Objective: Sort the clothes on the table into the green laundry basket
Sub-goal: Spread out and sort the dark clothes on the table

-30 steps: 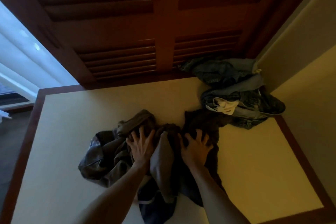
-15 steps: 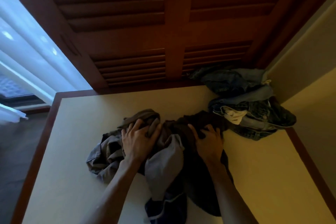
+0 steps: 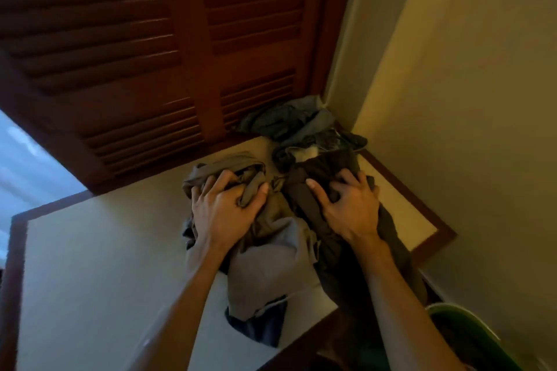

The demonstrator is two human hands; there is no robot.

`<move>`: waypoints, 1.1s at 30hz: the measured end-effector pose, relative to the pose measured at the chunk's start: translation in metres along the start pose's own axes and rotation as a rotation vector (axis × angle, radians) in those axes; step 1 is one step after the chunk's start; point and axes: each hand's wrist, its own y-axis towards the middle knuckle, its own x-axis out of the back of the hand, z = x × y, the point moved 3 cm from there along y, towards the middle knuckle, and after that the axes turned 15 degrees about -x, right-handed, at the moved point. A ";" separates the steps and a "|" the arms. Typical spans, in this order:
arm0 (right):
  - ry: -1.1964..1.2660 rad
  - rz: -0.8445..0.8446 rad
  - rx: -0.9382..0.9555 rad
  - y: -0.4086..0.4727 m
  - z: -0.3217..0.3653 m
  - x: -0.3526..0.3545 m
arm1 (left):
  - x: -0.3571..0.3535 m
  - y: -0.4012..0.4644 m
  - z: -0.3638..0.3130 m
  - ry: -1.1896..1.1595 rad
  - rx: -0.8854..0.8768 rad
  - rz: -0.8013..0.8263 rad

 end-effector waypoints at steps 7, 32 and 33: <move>-0.121 -0.216 -0.207 -0.068 -0.106 0.120 | -0.012 0.004 -0.138 -0.213 -0.313 -0.002; 0.204 -0.741 -0.748 -0.281 -0.501 0.282 | -0.077 -0.088 -0.601 -0.661 -0.734 0.206; 0.225 -0.616 -0.793 -0.280 -0.514 0.263 | -0.083 -0.089 -0.602 -0.648 -0.746 0.223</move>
